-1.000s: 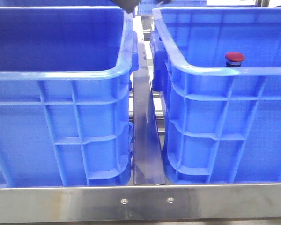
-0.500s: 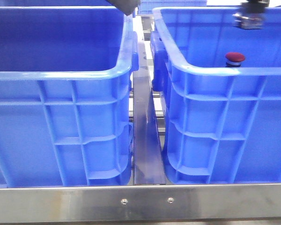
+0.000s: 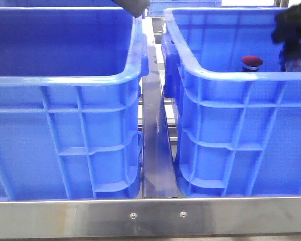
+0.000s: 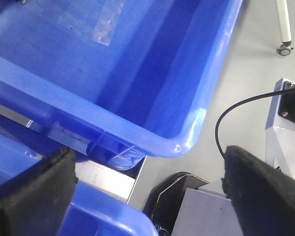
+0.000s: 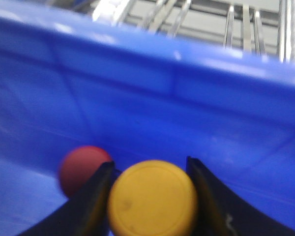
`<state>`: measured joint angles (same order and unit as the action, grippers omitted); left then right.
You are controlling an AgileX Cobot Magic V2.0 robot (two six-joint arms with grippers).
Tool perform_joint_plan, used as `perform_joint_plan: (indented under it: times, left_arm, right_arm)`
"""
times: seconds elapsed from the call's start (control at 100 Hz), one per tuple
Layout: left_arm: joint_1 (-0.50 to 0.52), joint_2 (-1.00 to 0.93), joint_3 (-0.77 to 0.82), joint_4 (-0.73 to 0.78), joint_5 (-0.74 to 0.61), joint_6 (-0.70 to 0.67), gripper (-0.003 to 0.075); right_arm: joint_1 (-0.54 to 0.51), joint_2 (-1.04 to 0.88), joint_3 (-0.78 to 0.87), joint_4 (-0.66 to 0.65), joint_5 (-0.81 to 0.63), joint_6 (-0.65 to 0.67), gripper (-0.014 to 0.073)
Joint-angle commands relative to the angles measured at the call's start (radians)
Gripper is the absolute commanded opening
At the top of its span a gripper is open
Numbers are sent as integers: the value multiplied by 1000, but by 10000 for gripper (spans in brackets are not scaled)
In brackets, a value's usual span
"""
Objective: Pick red and yellow buttons and place in box
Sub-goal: 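Lower the yellow button beside the red one and open the right gripper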
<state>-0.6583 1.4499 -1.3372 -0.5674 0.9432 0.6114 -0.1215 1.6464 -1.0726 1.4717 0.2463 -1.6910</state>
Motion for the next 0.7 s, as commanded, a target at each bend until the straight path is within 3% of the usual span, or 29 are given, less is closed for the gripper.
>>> perform_joint_plan:
  times: [0.0,0.56,0.69]
  left_arm:
    - [-6,-39,-36,-38,-24,2,575]
    - [-6,-39,-36,-67,-22,2,575]
    - [-6,-39,-36,-67,-21,2,575]
  right_arm:
    - [-23,5,-55,42,-3,-20,-27]
    - [-61,123,-101,54,2,-19,-26]
    - [-61,123,-101,54,-8,-19,27]
